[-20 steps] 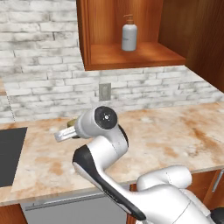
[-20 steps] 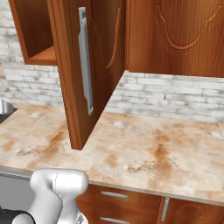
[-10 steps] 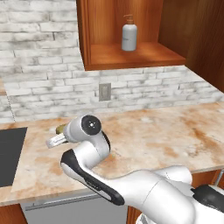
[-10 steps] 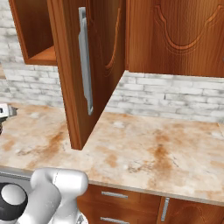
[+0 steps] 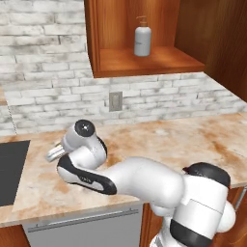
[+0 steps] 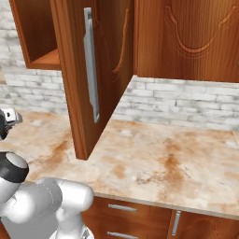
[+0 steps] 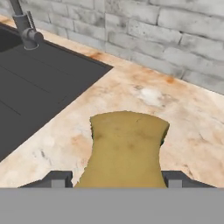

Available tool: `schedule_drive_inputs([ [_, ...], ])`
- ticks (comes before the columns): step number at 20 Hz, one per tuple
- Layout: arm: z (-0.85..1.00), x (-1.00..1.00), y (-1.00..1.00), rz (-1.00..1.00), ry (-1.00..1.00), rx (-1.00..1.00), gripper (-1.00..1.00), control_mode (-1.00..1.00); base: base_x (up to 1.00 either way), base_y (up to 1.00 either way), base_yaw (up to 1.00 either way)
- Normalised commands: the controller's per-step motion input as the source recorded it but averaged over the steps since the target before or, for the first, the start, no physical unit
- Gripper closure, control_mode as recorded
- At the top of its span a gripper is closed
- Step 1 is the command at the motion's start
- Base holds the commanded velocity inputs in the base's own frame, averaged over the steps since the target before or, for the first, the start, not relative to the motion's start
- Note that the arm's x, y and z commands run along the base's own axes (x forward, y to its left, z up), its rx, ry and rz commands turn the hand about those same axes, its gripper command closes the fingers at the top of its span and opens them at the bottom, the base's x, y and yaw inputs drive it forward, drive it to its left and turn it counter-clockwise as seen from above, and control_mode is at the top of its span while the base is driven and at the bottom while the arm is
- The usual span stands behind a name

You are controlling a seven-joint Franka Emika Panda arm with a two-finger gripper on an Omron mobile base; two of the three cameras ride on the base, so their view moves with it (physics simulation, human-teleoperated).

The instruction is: Locate and retrieve the soap dispenser and sponge from the cabinet. Place them next to the sink.

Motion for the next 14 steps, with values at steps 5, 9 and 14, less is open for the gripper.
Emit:
schedule_drive_inputs([
  [5,-0.36,0.37,0.34,0.02,-0.01,-0.05,1.0,-1.0,0.0,0.0,0.0],
  [9,-0.43,0.38,0.41,0.01,0.0,-0.03,1.0,-1.0,0.0,0.0,0.0],
  [14,-0.32,0.47,0.43,0.01,0.1,-0.07,1.0,-1.0,0.0,0.0,0.0],
])
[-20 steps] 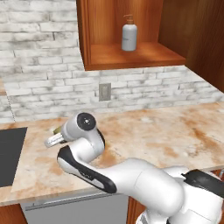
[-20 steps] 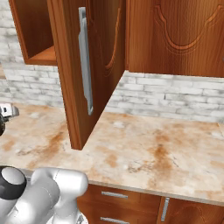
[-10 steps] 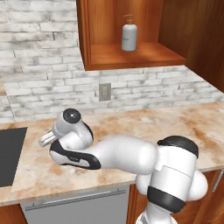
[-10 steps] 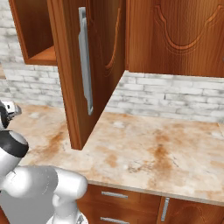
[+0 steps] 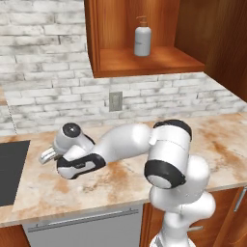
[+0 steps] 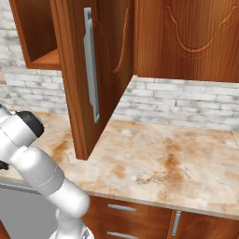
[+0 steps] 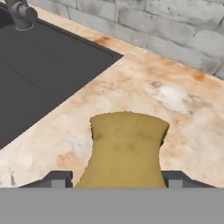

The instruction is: Locate and retrieve the soap dispenser and sponge from the cabinet. Place them next to the sink.

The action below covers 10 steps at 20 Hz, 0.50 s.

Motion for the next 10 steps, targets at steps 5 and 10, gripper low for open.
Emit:
schedule_drive_inputs([
  [5,-0.06,0.38,0.44,0.0,0.18,-0.16,1.0,-1.0,0.0,0.0,0.0],
  [10,-0.19,0.19,0.54,0.0,0.05,-0.11,1.0,-1.0,0.0,0.0,0.0],
])
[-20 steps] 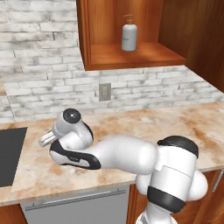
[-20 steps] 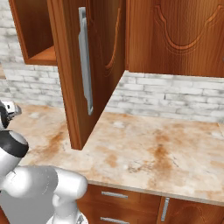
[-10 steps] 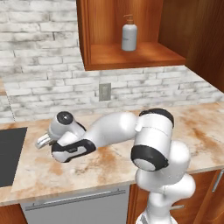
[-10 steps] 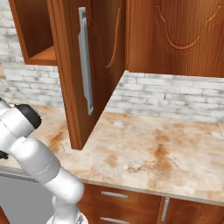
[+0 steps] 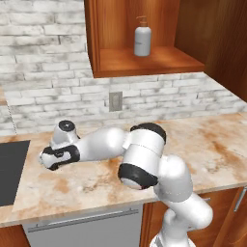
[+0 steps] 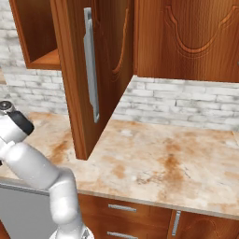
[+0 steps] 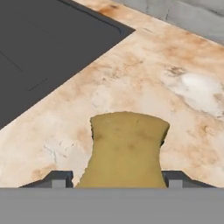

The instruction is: Locate and retrieve the soap dispenser and sponge from the cabinet. Place them next to the sink.

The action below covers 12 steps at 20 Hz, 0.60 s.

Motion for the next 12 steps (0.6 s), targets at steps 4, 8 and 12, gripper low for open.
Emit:
schedule_drive_inputs([
  [4,-0.05,0.16,0.5,0.0,0.0,-0.05,1.0,-1.0,0.0,0.0,0.0],
  [8,-0.12,0.08,0.57,0.0,0.01,-0.04,1.0,-1.0,0.0,0.0,0.0],
  [12,-0.15,0.02,0.55,0.0,0.0,-0.02,-1.0,-1.0,0.0,0.0,0.0],
])
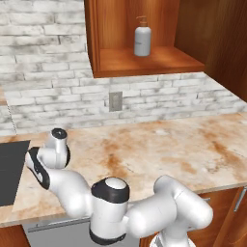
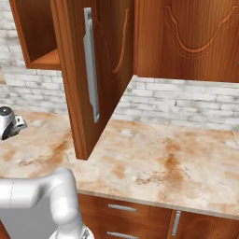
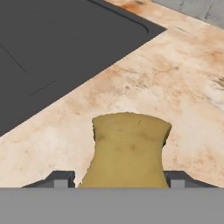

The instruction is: Locate and retrieve the soap dispenser and sponge from the cabinet. Place them next to the sink.

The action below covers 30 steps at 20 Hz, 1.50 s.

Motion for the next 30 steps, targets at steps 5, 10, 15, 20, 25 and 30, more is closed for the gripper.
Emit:
schedule_drive_inputs([
  [5,-0.05,0.09,0.22,0.0,-0.01,0.0,-1.0,-1.0,0.0,0.0,0.0],
  [10,-0.15,0.05,0.04,-0.02,-0.02,0.0,-1.0,-1.0,0.0,0.0,0.0],
  [15,-0.12,0.14,0.06,-0.02,-0.03,-0.01,-1.0,-1.0,0.0,0.0,0.0],
  [20,0.52,-0.09,0.0,-0.06,0.0,-0.12,-1.0,-1.0,0.0,0.0,0.0],
  [25,0.32,-0.39,-0.09,-0.11,0.01,-0.11,-1.0,-1.0,0.0,0.0,0.0],
  [30,0.14,-0.51,-0.31,-0.19,0.01,-0.05,-1.0,-1.0,0.0,0.0,0.0],
])
